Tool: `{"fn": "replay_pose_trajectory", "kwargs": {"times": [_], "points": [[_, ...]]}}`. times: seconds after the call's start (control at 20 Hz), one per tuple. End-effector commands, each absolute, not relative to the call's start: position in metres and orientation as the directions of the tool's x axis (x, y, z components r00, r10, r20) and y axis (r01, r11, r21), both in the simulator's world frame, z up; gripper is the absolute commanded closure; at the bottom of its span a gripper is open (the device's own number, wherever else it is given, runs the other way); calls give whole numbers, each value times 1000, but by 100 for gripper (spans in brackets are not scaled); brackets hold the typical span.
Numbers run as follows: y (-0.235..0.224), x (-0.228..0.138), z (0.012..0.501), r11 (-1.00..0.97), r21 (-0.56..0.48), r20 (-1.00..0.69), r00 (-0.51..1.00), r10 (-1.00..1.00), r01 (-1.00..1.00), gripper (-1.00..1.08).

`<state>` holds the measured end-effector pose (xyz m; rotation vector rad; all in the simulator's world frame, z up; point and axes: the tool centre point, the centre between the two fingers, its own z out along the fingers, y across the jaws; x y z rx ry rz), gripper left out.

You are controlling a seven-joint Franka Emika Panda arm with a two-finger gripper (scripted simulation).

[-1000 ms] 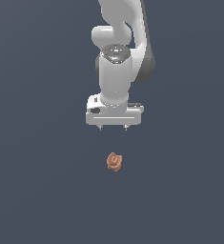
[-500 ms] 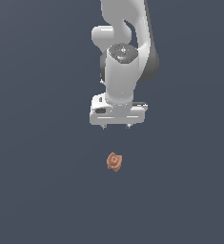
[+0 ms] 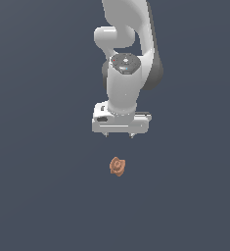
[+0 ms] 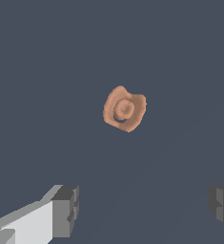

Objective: Pick up the object and move it to a goal position.

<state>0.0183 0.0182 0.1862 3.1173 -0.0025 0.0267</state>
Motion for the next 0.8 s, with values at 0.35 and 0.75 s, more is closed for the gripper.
{"fn": "replay_pose_trajectory", "kwargs": {"times": [0.35,0.75], "points": [[16,55,145,-981,8,10,981,-195,-195,-92],[14,80,107,-938,1,3,938,-346,-346,-92]]}}
